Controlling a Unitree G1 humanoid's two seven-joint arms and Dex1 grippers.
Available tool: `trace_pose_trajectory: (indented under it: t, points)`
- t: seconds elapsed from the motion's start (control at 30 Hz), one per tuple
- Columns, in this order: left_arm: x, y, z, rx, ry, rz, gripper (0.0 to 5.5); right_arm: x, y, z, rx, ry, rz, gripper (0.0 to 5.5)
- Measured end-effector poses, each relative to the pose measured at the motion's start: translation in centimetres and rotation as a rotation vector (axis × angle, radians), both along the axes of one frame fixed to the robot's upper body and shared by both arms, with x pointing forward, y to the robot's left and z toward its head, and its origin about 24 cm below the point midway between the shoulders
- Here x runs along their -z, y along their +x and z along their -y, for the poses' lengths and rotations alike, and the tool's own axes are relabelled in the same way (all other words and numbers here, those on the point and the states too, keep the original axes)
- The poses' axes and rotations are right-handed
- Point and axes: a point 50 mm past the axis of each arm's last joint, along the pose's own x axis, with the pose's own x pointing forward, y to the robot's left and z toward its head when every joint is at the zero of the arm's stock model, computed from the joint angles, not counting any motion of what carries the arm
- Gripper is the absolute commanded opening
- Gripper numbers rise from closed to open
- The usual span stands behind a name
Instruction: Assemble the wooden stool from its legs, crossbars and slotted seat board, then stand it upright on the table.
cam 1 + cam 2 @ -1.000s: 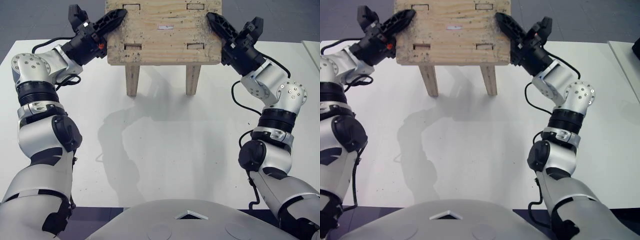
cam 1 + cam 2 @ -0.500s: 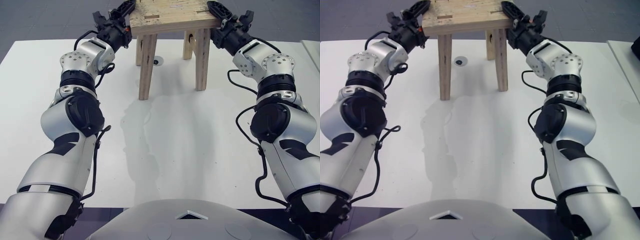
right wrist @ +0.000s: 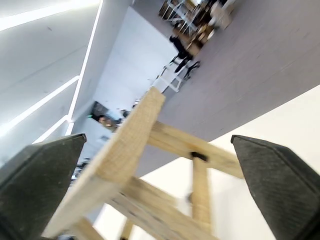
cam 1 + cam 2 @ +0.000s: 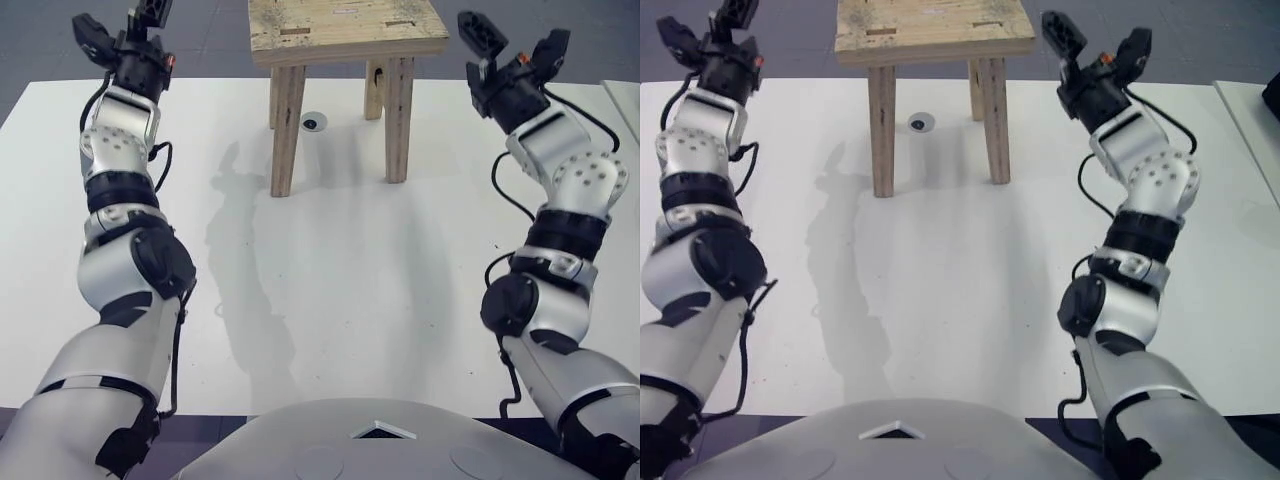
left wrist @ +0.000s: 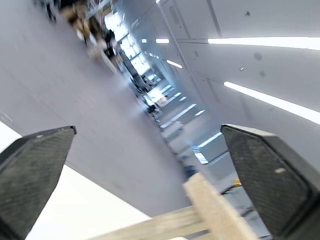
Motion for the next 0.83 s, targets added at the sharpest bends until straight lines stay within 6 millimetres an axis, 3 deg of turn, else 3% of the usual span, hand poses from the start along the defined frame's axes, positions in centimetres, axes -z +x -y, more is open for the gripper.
trace_pose_trajectory:
  t: [0.13, 0.23, 0.33, 0.37, 0.43, 0.63, 0.83]
  points:
    - [2.0, -2.6, 0.0, -0.114, 0.245, 0.006, 5.39, 1.6, -2.0, 0.0, 0.119, -0.183, 0.013, 5.39]
    - [4.1, -6.0, 1.0, -0.195, 0.483, 0.015, 5.39, 3.3, -4.1, -0.6, 0.225, -0.411, 0.034, 5.39]
    - [6.0, -9.4, 3.2, -0.208, 0.652, 0.033, 5.39, 5.0, -6.2, -2.2, 0.274, -0.617, 0.068, 5.39]
    - [6.5, -10.9, 4.8, -0.196, 0.726, 0.056, 5.39, 5.7, -7.3, -3.3, 0.276, -0.708, 0.099, 5.39]
    - [6.5, -12.4, 6.7, -0.179, 0.794, 0.108, 5.39, 6.4, -8.6, -4.8, 0.274, -0.774, 0.143, 5.39]
    - [5.8, -13.3, 9.2, -0.150, 0.842, 0.182, 5.39, 6.9, -9.6, -6.3, 0.275, -0.820, 0.194, 5.39]
    - [5.9, -13.4, 9.4, -0.157, 0.859, 0.178, 5.39, 6.9, -9.6, -6.2, 0.285, -0.824, 0.199, 5.39]
